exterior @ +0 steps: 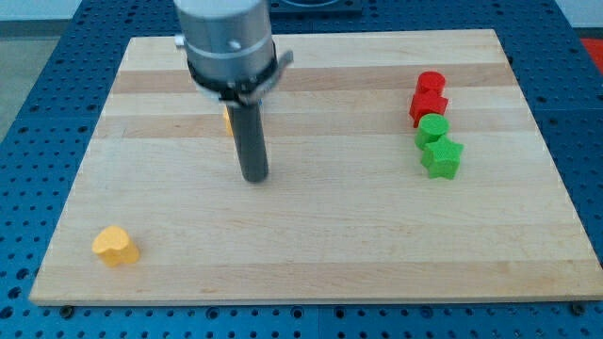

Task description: Move the yellow heart bottom to the yellow hexagon

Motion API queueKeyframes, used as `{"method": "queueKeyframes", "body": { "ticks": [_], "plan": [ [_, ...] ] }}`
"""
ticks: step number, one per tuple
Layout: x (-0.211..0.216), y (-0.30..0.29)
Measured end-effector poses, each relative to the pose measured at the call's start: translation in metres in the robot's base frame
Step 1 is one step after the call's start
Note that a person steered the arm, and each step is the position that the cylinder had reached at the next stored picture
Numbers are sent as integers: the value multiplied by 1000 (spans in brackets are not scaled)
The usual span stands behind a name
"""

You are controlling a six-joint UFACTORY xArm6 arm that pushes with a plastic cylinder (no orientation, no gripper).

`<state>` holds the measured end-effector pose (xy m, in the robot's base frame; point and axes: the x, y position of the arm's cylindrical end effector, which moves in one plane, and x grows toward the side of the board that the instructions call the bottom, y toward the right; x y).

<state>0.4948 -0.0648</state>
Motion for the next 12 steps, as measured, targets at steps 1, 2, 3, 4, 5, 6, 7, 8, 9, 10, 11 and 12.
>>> {"method": "queueKeyframes", "body": {
  "ticks": [1,2,3,4,5,6,7,8,9,10,11,12],
  "plan": [
    [72,19],
    [123,12],
    [123,-8],
    [124,-109],
    [123,-194],
    [92,-192],
    [70,-132],
    [69,-111],
    [92,-117],
    [81,-105],
    [39,-105],
    [31,-105]
  ]
}}
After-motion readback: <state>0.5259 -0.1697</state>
